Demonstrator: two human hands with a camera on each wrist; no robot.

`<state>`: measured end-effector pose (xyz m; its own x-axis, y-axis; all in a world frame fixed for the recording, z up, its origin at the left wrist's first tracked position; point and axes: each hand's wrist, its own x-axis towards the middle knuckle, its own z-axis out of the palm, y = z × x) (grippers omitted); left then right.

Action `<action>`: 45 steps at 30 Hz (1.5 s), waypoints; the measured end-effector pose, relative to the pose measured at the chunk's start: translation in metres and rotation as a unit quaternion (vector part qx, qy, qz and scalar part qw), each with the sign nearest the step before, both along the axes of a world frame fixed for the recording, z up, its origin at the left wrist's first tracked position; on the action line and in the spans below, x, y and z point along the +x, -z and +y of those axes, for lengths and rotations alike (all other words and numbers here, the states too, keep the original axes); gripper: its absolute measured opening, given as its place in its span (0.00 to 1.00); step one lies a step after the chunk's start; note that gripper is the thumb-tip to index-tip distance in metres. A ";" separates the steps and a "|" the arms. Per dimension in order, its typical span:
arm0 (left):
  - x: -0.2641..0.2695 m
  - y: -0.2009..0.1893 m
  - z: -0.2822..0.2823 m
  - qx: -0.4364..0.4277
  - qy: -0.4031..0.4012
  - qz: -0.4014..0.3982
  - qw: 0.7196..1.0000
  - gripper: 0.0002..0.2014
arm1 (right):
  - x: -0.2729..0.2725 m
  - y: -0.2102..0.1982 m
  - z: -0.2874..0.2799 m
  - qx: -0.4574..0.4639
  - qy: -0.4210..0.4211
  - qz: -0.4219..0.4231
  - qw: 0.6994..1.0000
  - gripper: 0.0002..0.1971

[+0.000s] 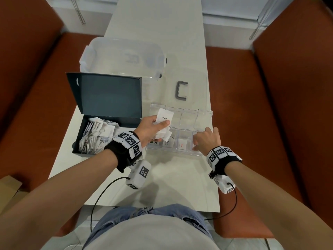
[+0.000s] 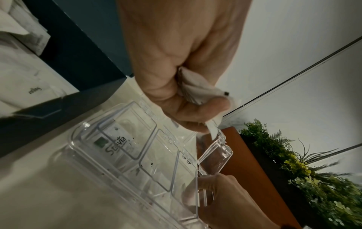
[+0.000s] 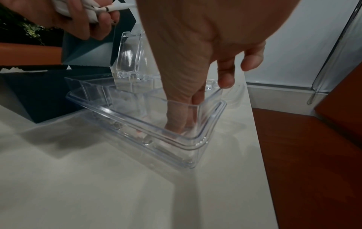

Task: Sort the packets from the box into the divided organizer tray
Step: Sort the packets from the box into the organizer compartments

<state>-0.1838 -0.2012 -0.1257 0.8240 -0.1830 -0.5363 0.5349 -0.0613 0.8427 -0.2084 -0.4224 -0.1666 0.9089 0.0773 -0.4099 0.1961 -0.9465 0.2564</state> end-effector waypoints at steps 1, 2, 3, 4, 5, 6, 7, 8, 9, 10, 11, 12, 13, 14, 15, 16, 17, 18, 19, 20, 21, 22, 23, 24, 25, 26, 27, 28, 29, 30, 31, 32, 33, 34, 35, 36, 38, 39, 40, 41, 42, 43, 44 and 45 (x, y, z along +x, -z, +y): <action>0.000 0.000 0.001 -0.002 -0.001 0.001 1.000 0.13 | 0.000 0.000 0.001 -0.001 -0.001 -0.001 1.000 0.11; 0.000 0.000 0.001 -0.004 -0.001 0.002 1.000 0.13 | -0.001 0.000 0.001 -0.002 -0.002 -0.002 1.000 0.11; 0.001 0.000 0.001 -0.008 -0.002 0.002 1.000 0.13 | -0.001 -0.001 0.001 -0.003 -0.003 -0.002 1.000 0.11; 0.001 -0.001 0.002 -0.011 -0.002 0.001 1.000 0.13 | -0.002 -0.001 0.001 -0.003 -0.005 -0.002 1.000 0.11; 0.001 -0.001 0.002 -0.013 -0.002 0.000 1.000 0.13 | -0.001 -0.002 0.001 -0.004 -0.007 -0.002 1.000 0.11; 0.001 -0.001 0.002 -0.013 -0.002 -0.001 1.000 0.13 | -0.001 -0.002 0.002 -0.006 -0.007 -0.001 1.000 0.11; 0.001 -0.001 0.003 -0.013 -0.002 -0.001 1.000 0.12 | -0.001 -0.003 0.002 -0.007 -0.007 0.001 1.000 0.11; 0.002 -0.002 0.003 -0.012 -0.002 -0.001 1.000 0.12 | 0.000 -0.004 0.003 -0.009 -0.004 0.003 1.000 0.11; 0.002 -0.002 0.003 -0.012 -0.002 -0.001 1.000 0.12 | 0.001 -0.006 0.005 -0.009 -0.001 0.004 1.000 0.11; 0.002 -0.002 0.003 -0.010 -0.001 -0.001 1.000 0.12 | 0.001 -0.007 0.006 -0.009 0.003 0.004 1.000 0.12; 0.003 -0.002 0.003 -0.008 -0.001 -0.001 1.000 0.13 | 0.001 -0.008 0.006 -0.007 0.005 0.005 1.000 0.12; 0.003 -0.003 0.002 -0.006 -0.001 -0.001 1.000 0.14 | 0.001 -0.009 0.007 -0.006 0.006 0.007 1.000 0.11; 0.003 -0.003 0.002 -0.004 0.000 -0.002 1.000 0.14 | 0.002 -0.011 0.008 -0.005 0.006 0.010 1.000 0.10; 0.004 -0.004 0.002 -0.004 0.001 -0.004 1.000 0.13 | 0.003 -0.014 0.008 -0.003 0.006 0.013 1.000 0.09; 0.004 -0.005 0.001 -0.004 0.002 -0.005 1.000 0.13 | 0.005 -0.017 0.008 -0.001 0.010 0.020 1.000 0.07; 0.005 -0.006 0.001 -0.003 0.003 -0.006 1.000 0.13 | 0.007 -0.022 0.009 0.005 0.020 0.026 0.999 0.05; 0.005 -0.007 0.001 -0.002 0.005 -0.007 1.000 0.13 | 0.010 -0.027 0.011 0.016 0.033 0.026 0.999 0.05; 0.006 -0.008 0.001 -0.001 0.007 -0.007 1.000 0.13 | 0.013 -0.034 0.013 0.036 0.048 0.019 0.998 0.05; 0.006 -0.009 0.002 -0.001 0.010 -0.007 1.000 0.14 | 0.016 -0.042 0.016 0.071 0.065 0.005 0.995 0.06; 0.006 -0.009 0.002 -0.003 0.012 -0.006 1.000 0.14 | 0.018 -0.050 0.019 0.129 0.084 -0.009 0.988 0.08; 0.006 -0.010 0.003 -0.006 0.016 -0.006 1.000 0.14 | 0.020 -0.058 0.023 0.210 0.103 -0.022 0.972 0.09; 0.005 -0.011 0.003 -0.007 0.022 -0.007 1.000 0.13 | 0.021 -0.066 0.028 0.304 0.117 -0.038 0.945 0.09; 0.004 -0.011 0.004 -0.006 0.029 -0.009 1.000 0.12 | 0.021 -0.074 0.034 0.390 0.126 -0.060 0.910 0.09; 0.004 -0.012 0.004 -0.006 0.036 -0.011 0.999 0.11 | 0.022 -0.081 0.040 0.451 0.132 -0.081 0.879 0.10; 0.003 -0.014 0.005 -0.007 0.042 -0.013 0.999 0.11 | 0.023 -0.086 0.046 0.490 0.141 -0.095 0.855 0.12; 0.003 -0.015 0.006 -0.011 0.047 -0.015 0.999 0.11 | 0.024 -0.089 0.051 0.511 0.149 -0.100 0.841 0.14; 0.002 -0.016 0.006 -0.016 0.053 -0.018 0.998 0.11 | 0.026 -0.090 0.056 0.522 0.155 -0.098 0.833 0.17; 0.002 -0.016 0.006 -0.023 0.060 -0.024 0.998 0.11 | 0.027 -0.091 0.058 0.530 0.158 -0.091 0.828 0.19; 0.001 -0.017 0.006 -0.030 0.066 -0.033 0.997 0.11 | 0.028 -0.090 0.060 0.537 0.158 -0.080 0.825 0.21; 0.000 -0.018 0.006 -0.037 0.070 -0.042 0.996 0.12 | 0.030 -0.090 0.060 0.541 0.158 -0.069 0.824 0.21; 0.000 -0.019 0.005 -0.045 0.071 -0.049 0.995 0.12 | 0.031 -0.090 0.060 0.542 0.155 -0.059 0.824 0.19; 0.000 -0.020 0.004 -0.052 0.072 -0.052 0.995 0.12 | 0.032 -0.089 0.058 0.546 0.151 -0.052 0.822 0.16; 0.000 -0.020 0.002 -0.056 0.073 -0.053 0.994 0.12 | 0.033 -0.090 0.056 0.555 0.147 -0.049 0.817 0.11; 0.000 -0.020 0.002 -0.057 0.074 -0.052 0.994 0.11 | 0.034 -0.090 0.052 0.568 0.145 -0.049 0.809 0.08; 0.000 -0.020 0.001 -0.053 0.077 -0.052 0.994 0.10 | 0.035 -0.091 0.048 0.581 0.147 -0.052 0.799 0.06; 0.000 -0.020 0.000 -0.048 0.078 -0.053 0.994 0.09 | 0.036 -0.092 0.041 0.591 0.151 -0.057 0.790 0.06; 0.001 -0.019 -0.001 -0.035 0.071 -0.060 0.995 0.08 | 0.039 -0.094 0.024 0.595 0.170 -0.072 0.782 0.07; 0.002 -0.018 -0.001 -0.024 0.065 -0.067 0.995 0.08 | 0.041 -0.094 0.014 0.584 0.183 -0.079 0.787 0.06; 0.003 -0.018 -0.002 -0.013 0.062 -0.074 0.995 0.08 | 0.042 -0.093 0.003 0.561 0.193 -0.083 0.801 0.06; 0.004 -0.018 -0.003 -0.008 0.060 -0.078 0.995 0.07 | 0.044 -0.091 -0.007 0.529 0.198 -0.080 0.822 0.05; 0.004 -0.017 -0.003 -0.008 0.058 -0.079 0.995 0.05 | 0.044 -0.089 -0.016 0.492 0.201 -0.069 0.844 0.05; 0.004 -0.017 -0.004 -0.010 0.057 -0.079 0.995 0.04 | 0.044 -0.086 -0.024 0.454 0.205 -0.052 0.865 0.05; 0.004 -0.017 -0.004 -0.010 0.055 -0.080 0.995 0.04 | 0.043 -0.082 -0.029 0.418 0.208 -0.032 0.884 0.05; 0.004 -0.016 -0.004 -0.010 0.054 -0.079 0.995 0.04 | 0.041 -0.076 -0.032 0.383 0.209 -0.014 0.900 0.05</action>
<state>-0.1799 -0.2056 -0.1095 0.8726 -0.2837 -0.3976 0.3876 -0.0932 0.9171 -0.1674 -0.4541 -0.0905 0.9334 -0.0234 -0.3581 -0.2139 -0.8376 -0.5027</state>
